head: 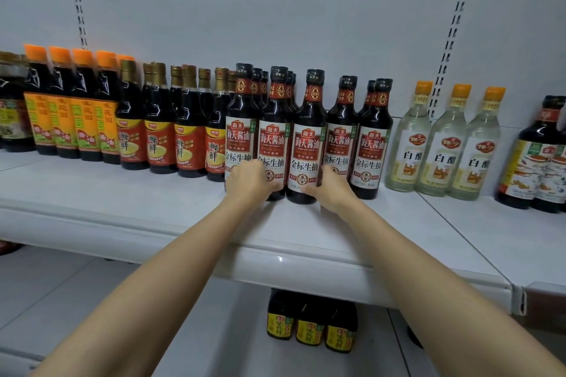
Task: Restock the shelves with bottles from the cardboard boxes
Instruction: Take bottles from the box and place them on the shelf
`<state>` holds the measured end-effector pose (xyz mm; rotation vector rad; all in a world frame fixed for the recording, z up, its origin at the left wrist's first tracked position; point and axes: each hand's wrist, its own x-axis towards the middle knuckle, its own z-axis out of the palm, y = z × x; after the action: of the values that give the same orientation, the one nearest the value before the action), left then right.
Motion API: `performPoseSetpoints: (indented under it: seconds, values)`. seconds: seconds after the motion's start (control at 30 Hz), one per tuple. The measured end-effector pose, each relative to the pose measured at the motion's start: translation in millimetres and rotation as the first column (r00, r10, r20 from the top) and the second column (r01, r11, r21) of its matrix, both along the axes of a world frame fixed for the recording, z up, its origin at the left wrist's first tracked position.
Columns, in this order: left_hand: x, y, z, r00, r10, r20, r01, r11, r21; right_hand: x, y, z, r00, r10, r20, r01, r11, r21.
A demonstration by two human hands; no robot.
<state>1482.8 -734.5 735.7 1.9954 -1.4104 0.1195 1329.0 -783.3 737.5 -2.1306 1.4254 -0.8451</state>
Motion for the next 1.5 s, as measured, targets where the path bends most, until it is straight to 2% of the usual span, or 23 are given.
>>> performPoseSetpoints:
  seconds: [0.27,0.47,0.6,0.7,0.83,0.93,1.07,1.17,1.23,1.5]
  values:
    - [0.5,-1.0,-10.4,1.0,-0.019,-0.007,0.018,0.996,-0.083,-1.1,0.8,-6.6,0.998,-0.021,-0.061,0.021,1.0,-0.004]
    - [5.7,10.7,-2.5,0.996,-0.089,-0.018,0.09,0.992,0.083,-11.3,11.8,-2.7,0.996,-0.011,-0.087,0.019,0.995,0.095]
    - [-0.2,22.4,7.9,0.971,-0.195,-0.14,0.217,0.962,0.167,-11.7,29.9,5.8,0.998,0.022,-0.058,-0.021,0.999,0.027]
    - [-13.4,36.6,12.5,0.962,-0.184,-0.202,0.205,0.975,0.089,-7.2,50.2,9.0,0.999,0.015,-0.052,-0.017,0.999,-0.038]
    - [-23.0,63.2,12.9,0.954,-0.168,-0.249,0.158,0.986,-0.061,6.9,83.0,5.8,0.99,0.111,-0.092,-0.122,0.984,-0.131]
    - [-10.9,87.7,7.3,0.965,-0.109,-0.237,0.094,0.993,-0.073,26.9,106.6,-2.1,0.975,0.188,-0.121,-0.206,0.965,-0.164]
    - [21.1,121.9,-4.6,0.98,0.055,-0.191,-0.055,0.998,0.002,61.9,139.7,-13.6,0.945,0.281,-0.17,-0.308,0.938,-0.162]
    - [46.7,151.5,-10.6,0.97,0.182,-0.159,-0.185,0.983,0.0,91.5,164.5,-14.9,0.918,0.35,-0.185,-0.381,0.909,-0.171]
    - [65.8,175.7,-12.4,0.954,0.262,-0.145,-0.261,0.965,0.025,114.6,181.3,-14.4,0.89,0.406,-0.208,-0.444,0.877,-0.185]
    - [201.4,286.5,-20.1,0.838,0.477,-0.265,-0.414,0.872,0.261,255.8,265.5,-17.7,0.725,0.611,-0.317,-0.676,0.719,-0.162]
